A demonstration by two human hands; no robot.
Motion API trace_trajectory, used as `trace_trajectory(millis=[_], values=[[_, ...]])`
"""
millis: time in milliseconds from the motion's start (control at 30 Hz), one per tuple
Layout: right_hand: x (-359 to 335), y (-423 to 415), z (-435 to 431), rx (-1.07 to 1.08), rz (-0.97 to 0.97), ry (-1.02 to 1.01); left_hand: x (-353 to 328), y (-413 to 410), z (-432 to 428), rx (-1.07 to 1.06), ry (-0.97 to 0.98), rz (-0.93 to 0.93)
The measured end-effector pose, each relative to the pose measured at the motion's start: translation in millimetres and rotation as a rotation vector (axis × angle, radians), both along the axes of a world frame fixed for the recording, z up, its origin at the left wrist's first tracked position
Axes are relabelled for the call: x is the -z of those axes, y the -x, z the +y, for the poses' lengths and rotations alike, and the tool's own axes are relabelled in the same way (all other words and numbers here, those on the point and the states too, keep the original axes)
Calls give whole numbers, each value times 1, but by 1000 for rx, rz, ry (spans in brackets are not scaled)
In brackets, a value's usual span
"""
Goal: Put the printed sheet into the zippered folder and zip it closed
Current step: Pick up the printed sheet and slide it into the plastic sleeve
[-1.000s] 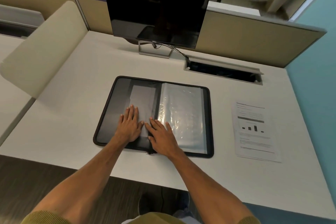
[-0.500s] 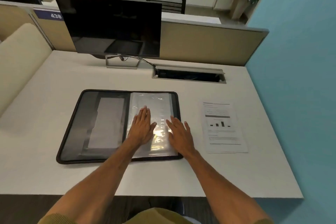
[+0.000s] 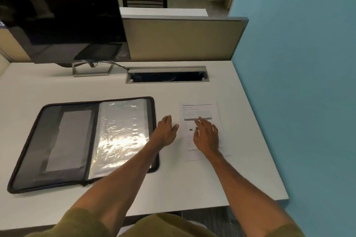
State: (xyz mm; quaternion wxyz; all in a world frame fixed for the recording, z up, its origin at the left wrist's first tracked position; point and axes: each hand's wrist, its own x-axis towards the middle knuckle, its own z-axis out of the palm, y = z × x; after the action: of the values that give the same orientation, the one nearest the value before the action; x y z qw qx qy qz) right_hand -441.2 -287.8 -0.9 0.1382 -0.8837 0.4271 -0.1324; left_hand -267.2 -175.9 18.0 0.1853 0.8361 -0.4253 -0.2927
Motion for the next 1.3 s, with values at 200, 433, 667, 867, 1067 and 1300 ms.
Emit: trace_trajectory(millis=[200, 433, 667, 867, 1067, 1300], values=[[-13, 25, -46, 324, 76, -209, 8, 18, -47, -132, -64, 149], [-8, 25, -71, 422, 187, -328, 12, 31, -78, -357, -128, 248], [-8, 11, -90, 556, 80, -495, 10, 25, -89, -617, -46, 447], [-9, 3, -93, 549, -40, -651, 16, 16, -75, -662, 54, 588], [-22, -9, -87, 556, -330, -757, 0, 7, -71, -572, 167, 564], [-36, -25, -78, 547, -597, -716, -20, 6, -67, -465, 457, 531]])
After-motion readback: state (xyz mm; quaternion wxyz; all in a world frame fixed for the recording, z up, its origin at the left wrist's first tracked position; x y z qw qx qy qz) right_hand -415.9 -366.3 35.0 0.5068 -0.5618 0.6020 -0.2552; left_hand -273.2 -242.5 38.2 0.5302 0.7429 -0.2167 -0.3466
